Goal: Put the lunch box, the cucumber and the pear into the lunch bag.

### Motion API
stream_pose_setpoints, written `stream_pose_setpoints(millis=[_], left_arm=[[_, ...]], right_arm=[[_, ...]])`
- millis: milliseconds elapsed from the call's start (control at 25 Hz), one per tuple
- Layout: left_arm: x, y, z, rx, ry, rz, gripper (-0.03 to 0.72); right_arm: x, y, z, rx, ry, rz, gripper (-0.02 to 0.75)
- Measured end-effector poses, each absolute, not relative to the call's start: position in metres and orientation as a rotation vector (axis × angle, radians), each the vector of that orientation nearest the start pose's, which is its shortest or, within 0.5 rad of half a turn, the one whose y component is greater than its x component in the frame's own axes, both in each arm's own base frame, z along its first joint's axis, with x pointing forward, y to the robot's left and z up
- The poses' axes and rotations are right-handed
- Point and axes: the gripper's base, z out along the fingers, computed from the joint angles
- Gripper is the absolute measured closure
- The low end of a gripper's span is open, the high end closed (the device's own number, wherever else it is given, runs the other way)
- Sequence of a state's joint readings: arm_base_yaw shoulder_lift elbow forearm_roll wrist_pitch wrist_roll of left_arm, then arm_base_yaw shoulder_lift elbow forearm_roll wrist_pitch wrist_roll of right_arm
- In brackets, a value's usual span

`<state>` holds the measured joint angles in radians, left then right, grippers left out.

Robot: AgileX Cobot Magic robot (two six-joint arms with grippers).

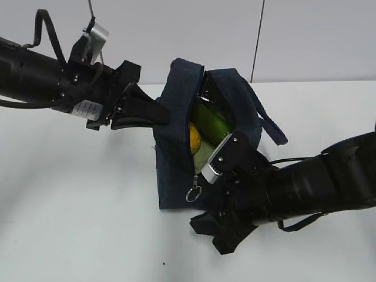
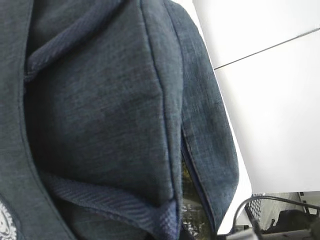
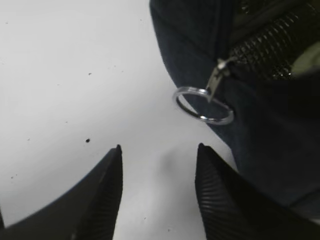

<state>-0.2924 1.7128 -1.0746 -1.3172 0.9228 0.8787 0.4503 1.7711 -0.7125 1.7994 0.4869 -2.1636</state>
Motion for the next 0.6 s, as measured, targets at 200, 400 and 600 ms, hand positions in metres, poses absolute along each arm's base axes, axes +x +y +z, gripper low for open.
stream_pose_setpoints(millis=[200, 400, 600], left_arm=[[0.306, -0.166, 0.241, 0.419, 2.391, -1.335, 0.679], [0.306, -0.166, 0.241, 0.42, 2.39, -1.335, 0.679], [0.306, -0.166, 0.241, 0.42, 2.39, -1.335, 0.679]], right_arm=[[0.267, 0.173, 0.137, -1.106, 2.114, 0.599, 0.356], [0.268, 0.172, 0.136, -1.104, 2.122, 0.573, 0.354], [0.271, 0.173, 0.139, -1.1, 2.113, 0.561, 0.354]])
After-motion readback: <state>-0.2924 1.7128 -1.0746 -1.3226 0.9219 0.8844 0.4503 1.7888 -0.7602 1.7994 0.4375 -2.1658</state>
